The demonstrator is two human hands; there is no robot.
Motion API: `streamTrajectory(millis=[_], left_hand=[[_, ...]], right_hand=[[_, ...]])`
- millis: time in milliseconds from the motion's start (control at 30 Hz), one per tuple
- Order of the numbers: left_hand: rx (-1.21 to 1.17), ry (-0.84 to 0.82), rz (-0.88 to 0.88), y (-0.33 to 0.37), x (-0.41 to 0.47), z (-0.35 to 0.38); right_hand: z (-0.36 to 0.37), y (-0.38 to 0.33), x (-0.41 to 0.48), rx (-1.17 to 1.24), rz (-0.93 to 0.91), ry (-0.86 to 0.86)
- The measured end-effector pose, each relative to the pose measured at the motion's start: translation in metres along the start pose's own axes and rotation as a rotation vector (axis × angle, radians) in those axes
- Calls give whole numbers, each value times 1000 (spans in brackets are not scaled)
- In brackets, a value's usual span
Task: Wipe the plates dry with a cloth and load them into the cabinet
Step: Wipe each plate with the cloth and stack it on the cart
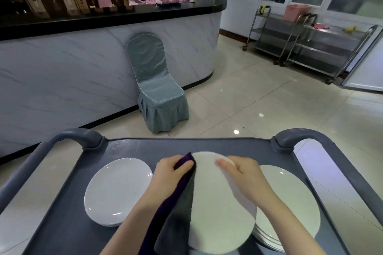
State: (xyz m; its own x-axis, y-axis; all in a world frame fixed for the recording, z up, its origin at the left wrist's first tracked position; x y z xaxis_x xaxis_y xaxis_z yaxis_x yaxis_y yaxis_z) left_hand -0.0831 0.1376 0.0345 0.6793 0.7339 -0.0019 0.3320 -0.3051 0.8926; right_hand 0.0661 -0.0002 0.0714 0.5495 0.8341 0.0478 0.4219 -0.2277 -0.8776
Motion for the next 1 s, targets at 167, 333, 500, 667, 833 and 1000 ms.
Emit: streamTrajectory(millis=[167, 333, 500, 667, 833, 1000], left_hand=[[58, -37, 63, 15, 8, -4], [-542, 472, -455, -35, -25, 10], [-616, 530, -540, -46, -29, 11], [-288, 377, -259, -27, -9, -28], [114, -21, 108, 22, 6, -12], [-34, 141, -1, 7, 0, -15]], right_hand=[[-6, -7, 5, 19, 4, 33], [-4, 15, -16, 564, 241, 626], [27, 36, -32, 606, 369, 608], [-6, 15, 0, 370, 150, 181], [10, -12, 17, -108, 9, -192], [-13, -7, 17, 65, 55, 49]])
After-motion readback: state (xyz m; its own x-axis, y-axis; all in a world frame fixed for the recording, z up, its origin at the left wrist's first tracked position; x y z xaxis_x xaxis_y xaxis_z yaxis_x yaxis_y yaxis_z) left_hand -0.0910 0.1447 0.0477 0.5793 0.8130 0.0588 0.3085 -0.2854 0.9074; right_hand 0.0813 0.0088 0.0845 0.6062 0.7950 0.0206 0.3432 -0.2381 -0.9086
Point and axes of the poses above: each hand's wrist, its own x-axis towards the middle knuckle, its own z-axis out of the palm, y = z × x, the point moved 7 cm from there along x, towards the middle knuckle, and after that the axes turned 3 degrees about x, right-handed, at the moved point
